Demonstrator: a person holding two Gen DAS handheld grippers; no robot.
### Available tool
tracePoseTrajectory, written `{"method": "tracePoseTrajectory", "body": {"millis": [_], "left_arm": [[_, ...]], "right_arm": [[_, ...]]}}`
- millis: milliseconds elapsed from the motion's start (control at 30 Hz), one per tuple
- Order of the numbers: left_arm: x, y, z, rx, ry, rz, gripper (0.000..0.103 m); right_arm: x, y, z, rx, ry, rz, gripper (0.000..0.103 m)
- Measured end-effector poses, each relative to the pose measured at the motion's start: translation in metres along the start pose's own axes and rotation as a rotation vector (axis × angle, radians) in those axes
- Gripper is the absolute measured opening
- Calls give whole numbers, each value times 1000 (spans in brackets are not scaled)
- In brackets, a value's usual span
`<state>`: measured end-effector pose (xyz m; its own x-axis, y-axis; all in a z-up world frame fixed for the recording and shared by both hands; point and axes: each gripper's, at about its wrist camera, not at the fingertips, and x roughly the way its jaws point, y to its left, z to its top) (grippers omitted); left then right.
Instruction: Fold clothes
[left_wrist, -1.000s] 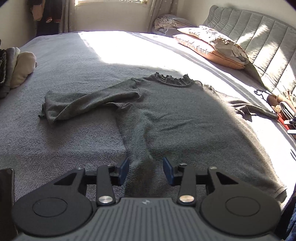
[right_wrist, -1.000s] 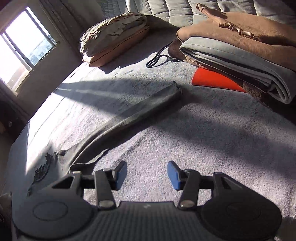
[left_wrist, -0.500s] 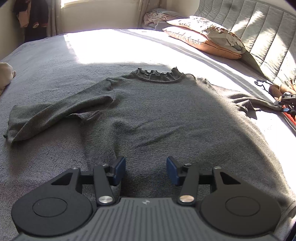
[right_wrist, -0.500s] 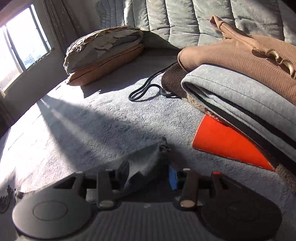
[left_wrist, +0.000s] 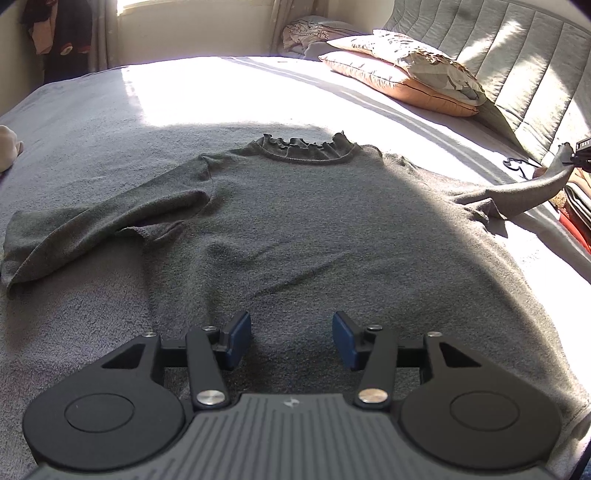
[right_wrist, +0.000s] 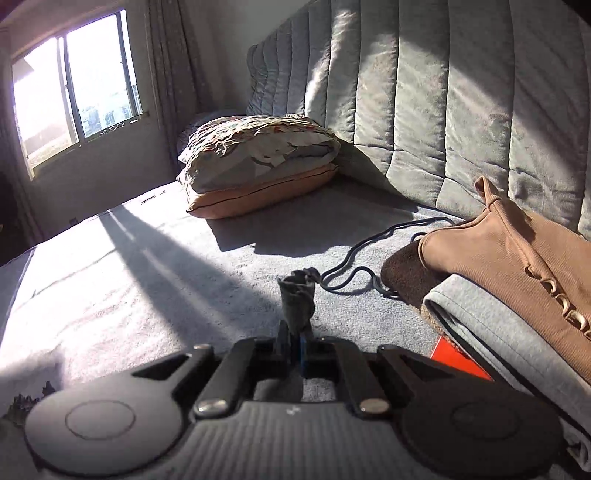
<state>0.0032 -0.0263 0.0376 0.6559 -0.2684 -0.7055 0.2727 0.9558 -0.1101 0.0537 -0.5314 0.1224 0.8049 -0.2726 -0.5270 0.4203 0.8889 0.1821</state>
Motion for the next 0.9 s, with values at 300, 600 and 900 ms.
{"method": "tracePoseTrajectory", "body": {"millis": [300, 600, 900], "left_arm": [[-12, 27, 14, -161, -25, -30, 52], [-23, 78, 18, -379, -58, 14, 52], [-19, 55, 22, -320, -35, -87, 54]], "right_arm": [[-79, 123, -19, -151, -160, 342, 5], [-117, 282, -165, -631, 191, 844, 41], [-59, 209, -119, -416, 231, 590, 50]]}}
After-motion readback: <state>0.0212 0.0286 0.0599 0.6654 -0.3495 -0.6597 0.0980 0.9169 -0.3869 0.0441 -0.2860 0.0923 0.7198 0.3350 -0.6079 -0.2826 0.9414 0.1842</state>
